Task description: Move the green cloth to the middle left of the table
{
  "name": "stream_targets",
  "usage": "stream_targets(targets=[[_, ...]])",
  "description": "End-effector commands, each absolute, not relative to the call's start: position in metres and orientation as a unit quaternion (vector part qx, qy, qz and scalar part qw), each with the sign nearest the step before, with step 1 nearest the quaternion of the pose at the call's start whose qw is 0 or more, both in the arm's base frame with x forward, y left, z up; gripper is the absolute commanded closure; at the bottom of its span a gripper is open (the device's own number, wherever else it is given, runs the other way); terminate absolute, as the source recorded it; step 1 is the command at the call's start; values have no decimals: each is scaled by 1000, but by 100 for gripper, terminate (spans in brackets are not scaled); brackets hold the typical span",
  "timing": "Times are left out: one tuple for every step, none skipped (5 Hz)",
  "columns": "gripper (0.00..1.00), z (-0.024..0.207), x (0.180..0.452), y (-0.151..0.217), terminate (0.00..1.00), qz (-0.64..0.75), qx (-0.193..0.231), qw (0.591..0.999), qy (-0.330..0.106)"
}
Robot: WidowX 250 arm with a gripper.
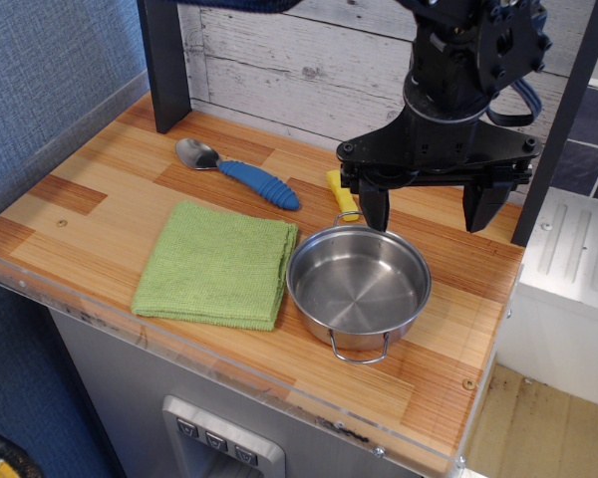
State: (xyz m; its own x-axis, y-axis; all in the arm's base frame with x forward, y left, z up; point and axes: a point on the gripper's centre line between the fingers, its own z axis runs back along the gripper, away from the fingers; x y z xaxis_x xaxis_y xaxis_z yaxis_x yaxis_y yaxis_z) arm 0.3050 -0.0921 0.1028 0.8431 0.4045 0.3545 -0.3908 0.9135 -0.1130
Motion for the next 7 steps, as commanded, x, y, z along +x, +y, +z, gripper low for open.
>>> stream_targets(targets=[[0,103,305,-92,0,207,-18,960,-189],[0,118,304,-61,0,237,-12,951,-197],[0,129,300,-33,0,268,-10,942,-203],[0,127,294,-5,0,297,-2,934,-200],[0,112,288,19,0,321,9,930,-181],[0,93,281,39,0,343,22,925,-162],[0,74,276,52,0,356,33,921,-154]])
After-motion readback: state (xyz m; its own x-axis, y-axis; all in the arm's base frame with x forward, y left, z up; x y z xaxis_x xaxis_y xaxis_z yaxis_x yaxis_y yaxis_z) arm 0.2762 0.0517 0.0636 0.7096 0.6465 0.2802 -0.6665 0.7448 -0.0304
